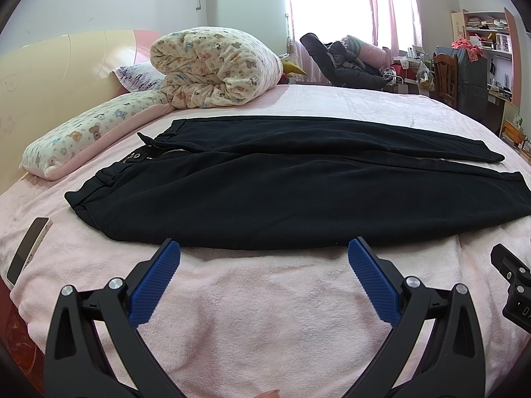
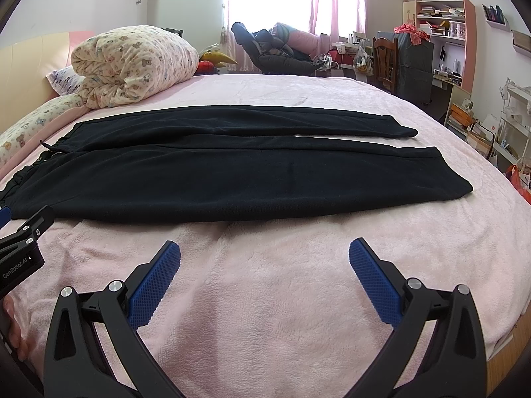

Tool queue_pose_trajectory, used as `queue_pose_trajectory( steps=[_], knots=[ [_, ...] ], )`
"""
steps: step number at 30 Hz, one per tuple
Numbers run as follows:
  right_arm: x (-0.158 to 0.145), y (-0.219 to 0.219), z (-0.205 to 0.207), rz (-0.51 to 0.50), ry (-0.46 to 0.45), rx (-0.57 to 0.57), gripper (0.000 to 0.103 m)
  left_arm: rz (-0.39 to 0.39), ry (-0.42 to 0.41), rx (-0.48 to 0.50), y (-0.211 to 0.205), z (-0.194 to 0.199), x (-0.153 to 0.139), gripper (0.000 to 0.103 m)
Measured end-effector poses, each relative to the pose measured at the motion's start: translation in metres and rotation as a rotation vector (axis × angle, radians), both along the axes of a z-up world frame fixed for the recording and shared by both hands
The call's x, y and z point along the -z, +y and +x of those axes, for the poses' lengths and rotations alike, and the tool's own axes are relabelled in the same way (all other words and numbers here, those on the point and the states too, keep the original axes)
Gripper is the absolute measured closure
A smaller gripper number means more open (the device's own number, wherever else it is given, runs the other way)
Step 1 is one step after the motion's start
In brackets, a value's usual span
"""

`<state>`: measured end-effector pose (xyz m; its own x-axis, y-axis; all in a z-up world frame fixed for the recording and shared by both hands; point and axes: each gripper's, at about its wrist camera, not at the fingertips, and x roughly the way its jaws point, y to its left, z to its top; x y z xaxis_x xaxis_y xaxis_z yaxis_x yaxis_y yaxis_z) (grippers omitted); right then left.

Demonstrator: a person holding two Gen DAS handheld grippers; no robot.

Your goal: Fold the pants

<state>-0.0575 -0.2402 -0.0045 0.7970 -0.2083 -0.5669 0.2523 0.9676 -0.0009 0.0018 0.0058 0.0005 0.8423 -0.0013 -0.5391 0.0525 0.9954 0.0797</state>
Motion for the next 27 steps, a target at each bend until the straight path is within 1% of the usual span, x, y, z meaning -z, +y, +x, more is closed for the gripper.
queue_pose_trajectory(
  steps=[14, 20, 22, 25, 27],
  knots=[
    [0.0, 0.002, 0.0, 0.0, 0.0, 0.003, 0.001, 0.0, 0.001, 0.0, 0.0, 0.0, 0.0, 0.002],
    [0.001, 0.001, 0.001, 0.02, -0.006, -0.006, 0.001, 0.003, 0.001, -0.006, 0.002, 0.0, 0.001, 0.002],
    [-0.009, -0.004, 0.0, 0.04, -0.001, -0.014, 0.001, 0.002, 0.006, -0.013, 0.003, 0.001, 0.002, 0.002],
    [-0.016, -0.011, -0.003, 0.078, -0.005, -0.029, 0.001, -0.031, 0.026, 0.0, 0.009, 0.0, 0.001, 0.002],
    [-0.023, -0.016, -0.003, 0.091, -0.002, -0.035, 0.001, -0.024, 0.028, 0.007, 0.013, 0.0, -0.002, 0.002]
  ],
)
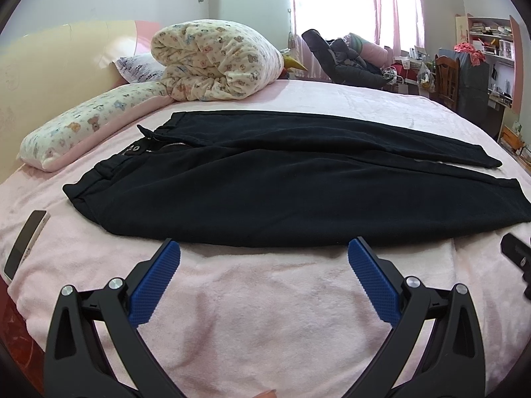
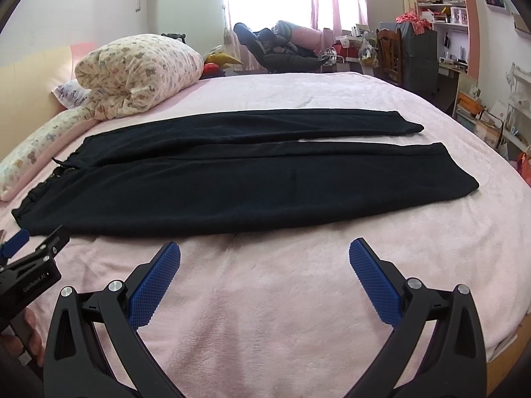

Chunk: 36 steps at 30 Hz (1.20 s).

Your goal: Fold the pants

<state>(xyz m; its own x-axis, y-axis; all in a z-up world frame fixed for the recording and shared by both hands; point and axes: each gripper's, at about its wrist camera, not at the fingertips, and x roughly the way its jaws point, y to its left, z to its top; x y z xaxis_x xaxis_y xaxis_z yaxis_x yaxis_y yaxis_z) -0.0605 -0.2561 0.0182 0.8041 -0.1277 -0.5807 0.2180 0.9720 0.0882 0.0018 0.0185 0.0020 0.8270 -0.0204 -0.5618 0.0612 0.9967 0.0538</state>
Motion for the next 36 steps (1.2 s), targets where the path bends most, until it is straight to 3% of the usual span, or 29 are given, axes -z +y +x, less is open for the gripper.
queue_pose_trajectory(
  steps=[6, 12, 15, 18, 22, 26, 28, 31, 36],
  knots=[
    [-0.015, -0.03, 0.0, 0.001, 0.007, 0.057, 0.001, 0.013, -0.03, -0.027, 0.014, 0.0, -0.014, 0.002],
    [-0.033, -0.076, 0.034, 0.063, 0.01, 0.119, 0.001, -0.05, -0.075, -0.059, 0.022, 0.02, -0.04, 0.002],
    [-0.047, -0.106, 0.065, 0.11, 0.002, 0.169, 0.001, -0.062, -0.108, -0.068, 0.02, 0.041, -0.054, 0.002],
    [-0.059, -0.135, 0.108, 0.134, 0.015, 0.226, 0.001, -0.03, -0.146, -0.139, 0.015, 0.066, -0.063, 0.002],
    [-0.068, -0.17, 0.179, 0.136, 0.046, 0.312, 0.002, -0.074, -0.154, -0.152, 0.021, 0.09, -0.06, 0.002],
    [-0.061, -0.206, 0.253, 0.173, 0.093, 0.399, 0.018, -0.119, -0.135, -0.122, 0.032, 0.103, -0.05, 0.002],
    [-0.052, -0.221, 0.279, 0.202, 0.118, 0.432, 0.031, -0.105, -0.128, -0.114, 0.036, 0.106, -0.045, 0.002],
    [-0.03, -0.241, 0.323, 0.251, 0.191, 0.511, 0.042, -0.096, -0.119, -0.121, 0.042, 0.107, -0.035, 0.002],
    [0.004, -0.258, 0.363, 0.308, 0.272, 0.693, 0.044, -0.065, -0.116, -0.242, 0.049, 0.107, -0.026, 0.002]
  ],
)
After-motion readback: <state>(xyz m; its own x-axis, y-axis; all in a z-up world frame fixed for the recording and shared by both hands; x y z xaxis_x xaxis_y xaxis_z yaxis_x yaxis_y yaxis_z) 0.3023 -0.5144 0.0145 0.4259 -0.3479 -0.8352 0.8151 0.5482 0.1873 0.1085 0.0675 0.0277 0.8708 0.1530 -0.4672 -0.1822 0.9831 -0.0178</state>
